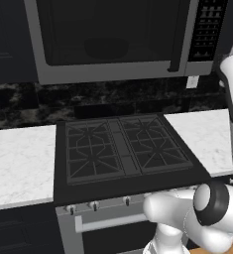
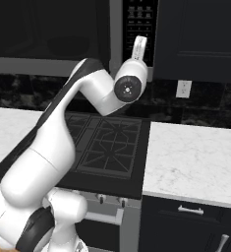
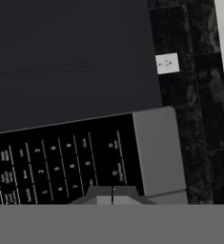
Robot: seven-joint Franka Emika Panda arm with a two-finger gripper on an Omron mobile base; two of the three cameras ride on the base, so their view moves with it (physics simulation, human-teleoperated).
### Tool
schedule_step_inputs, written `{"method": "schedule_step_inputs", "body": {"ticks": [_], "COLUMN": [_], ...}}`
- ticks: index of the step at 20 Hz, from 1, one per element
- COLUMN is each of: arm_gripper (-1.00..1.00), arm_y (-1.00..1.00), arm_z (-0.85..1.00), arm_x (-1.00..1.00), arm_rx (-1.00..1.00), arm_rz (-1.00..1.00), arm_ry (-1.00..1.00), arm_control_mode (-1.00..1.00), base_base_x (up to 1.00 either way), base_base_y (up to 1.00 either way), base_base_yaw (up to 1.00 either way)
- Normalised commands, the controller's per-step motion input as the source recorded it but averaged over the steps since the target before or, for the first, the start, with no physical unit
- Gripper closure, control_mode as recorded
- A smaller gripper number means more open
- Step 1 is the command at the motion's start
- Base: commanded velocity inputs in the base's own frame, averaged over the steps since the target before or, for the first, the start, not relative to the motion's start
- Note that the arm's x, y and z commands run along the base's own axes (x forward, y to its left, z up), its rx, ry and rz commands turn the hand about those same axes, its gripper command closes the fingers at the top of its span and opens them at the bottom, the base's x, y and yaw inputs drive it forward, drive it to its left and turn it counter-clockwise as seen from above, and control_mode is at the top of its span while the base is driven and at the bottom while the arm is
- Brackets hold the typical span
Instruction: Open the microwave, place the bowl with waffle inside the microwave, then close the microwave door and turn it on.
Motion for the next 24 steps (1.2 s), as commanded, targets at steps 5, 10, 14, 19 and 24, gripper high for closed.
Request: {"method": "schedule_step_inputs", "body": {"ticks": [5, 10, 14, 19, 24], "arm_gripper": [1.0, 1.0, 1.0, 1.0, 1.0], "arm_y": [-0.1, 0.0, 0.0, -0.04, 0.0], "arm_z": [0.0, 0.0, 0.0, -0.05, -0.05], "arm_x": [0.13, 0.25, 0.31, 0.18, 0.39], "arm_rx": [0.0, 0.0, 0.0, 0.0, 0.0], "arm_rz": [0.0, 0.0, 0.0, 0.02, 0.02], "arm_ry": [0.0, 0.0, 0.0, 0.0, 0.03], "arm_control_mode": [-1.0, -1.0, -1.0, -1.0, -1.0], "base_base_x": [0.0, 0.0, 0.0, 0.0, 0.0], "base_base_y": [0.0, 0.0, 0.0, 0.0, 0.0], "base_base_yaw": [0.0, 0.0, 0.0, 0.0, 0.0]}}
